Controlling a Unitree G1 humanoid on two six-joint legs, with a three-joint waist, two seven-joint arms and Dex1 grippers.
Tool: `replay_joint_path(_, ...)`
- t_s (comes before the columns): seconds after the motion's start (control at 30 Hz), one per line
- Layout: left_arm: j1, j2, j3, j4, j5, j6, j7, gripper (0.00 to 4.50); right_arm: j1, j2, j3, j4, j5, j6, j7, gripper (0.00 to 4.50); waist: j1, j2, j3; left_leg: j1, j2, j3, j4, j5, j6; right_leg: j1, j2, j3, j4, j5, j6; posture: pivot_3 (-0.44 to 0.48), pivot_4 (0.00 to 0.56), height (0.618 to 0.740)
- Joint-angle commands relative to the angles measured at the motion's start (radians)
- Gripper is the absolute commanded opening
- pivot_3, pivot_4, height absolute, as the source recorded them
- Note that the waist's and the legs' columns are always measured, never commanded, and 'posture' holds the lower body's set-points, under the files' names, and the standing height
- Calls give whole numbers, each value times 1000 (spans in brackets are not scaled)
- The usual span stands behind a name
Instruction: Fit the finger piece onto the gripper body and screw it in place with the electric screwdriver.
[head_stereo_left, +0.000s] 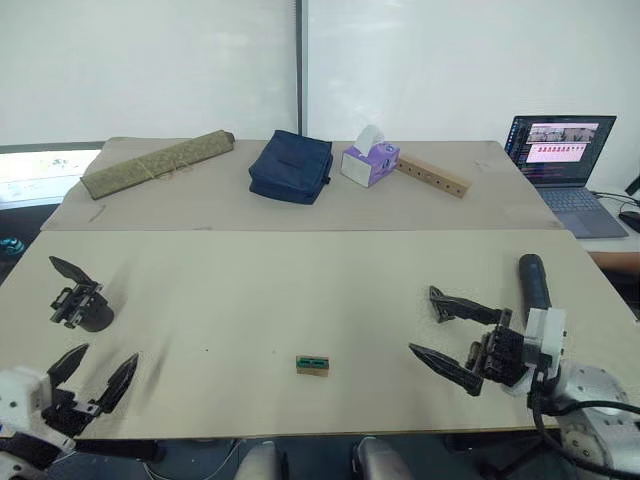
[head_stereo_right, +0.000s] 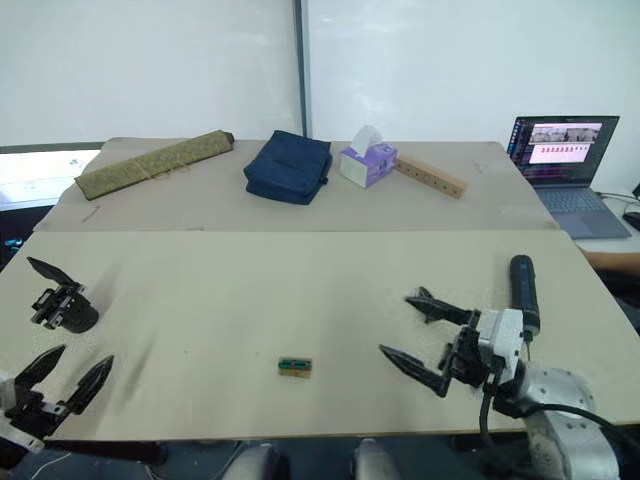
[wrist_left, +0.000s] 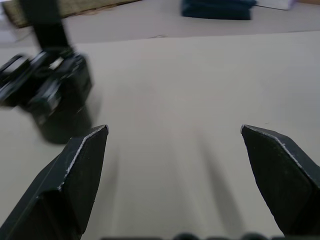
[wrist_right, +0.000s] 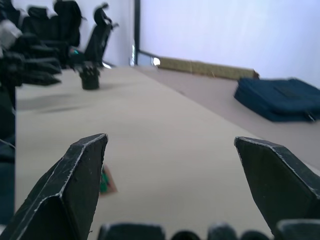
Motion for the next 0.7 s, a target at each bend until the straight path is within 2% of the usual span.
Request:
replay_joint_path(0.03,28,-57,72,26,-23,-29,63,4500,-24,39,14,-12,-10,-143,58,4476,0,-1,0,0,0,0,0,0,0,0,0,0,0,0,0,0,150,740)
replay_joint_path(0.17,23,-105,122,34,-78,-13,122,4500,-11,41,30,30,-18,-200,117,4476,9,-3,1,0,0,0,0,0,0,0,-1,-1,-1,-1,1,0,150,740)
replay_joint_path(0.3,46,-89,105,42,-41,-31,90,4500,-7,33,43,27,-15,-204,131,4476,9,-4,1,0,0,0,0,0,0,0,-1,0,-1,-1,0,0,150,740)
replay_joint_path(0.4,-13,-62,92,25,-35,-15,125,4500,-7,28,43,7,-13,-187,112,4476,11,-3,1,0,0,0,0,0,0,0,-1,0,-1,-1,0,0,150,740)
replay_joint_path(0.5,-75,-35,57,27,24,-12,169,4500,4,21,50,-8,-13,-173,103,4476,16,-3,1,0,0,-1,0,0,0,0,-1,-1,0,-1,-1,0,150,740)
replay_joint_path(0.57,-130,-10,20,63,86,4,216,4500,9,15,58,-18,-14,-167,95,4476,15,-3,1,0,0,0,0,0,0,0,0,-1,0,2,-5,0,150,740)
replay_joint_path(0.7,-211,15,-27,128,136,36,253,4500,-5,4,66,-15,-15,-162,85,4476,11,-3,1,0,-1,1,0,0,0,0,0,-1,-1,3,-4,0,150,740)
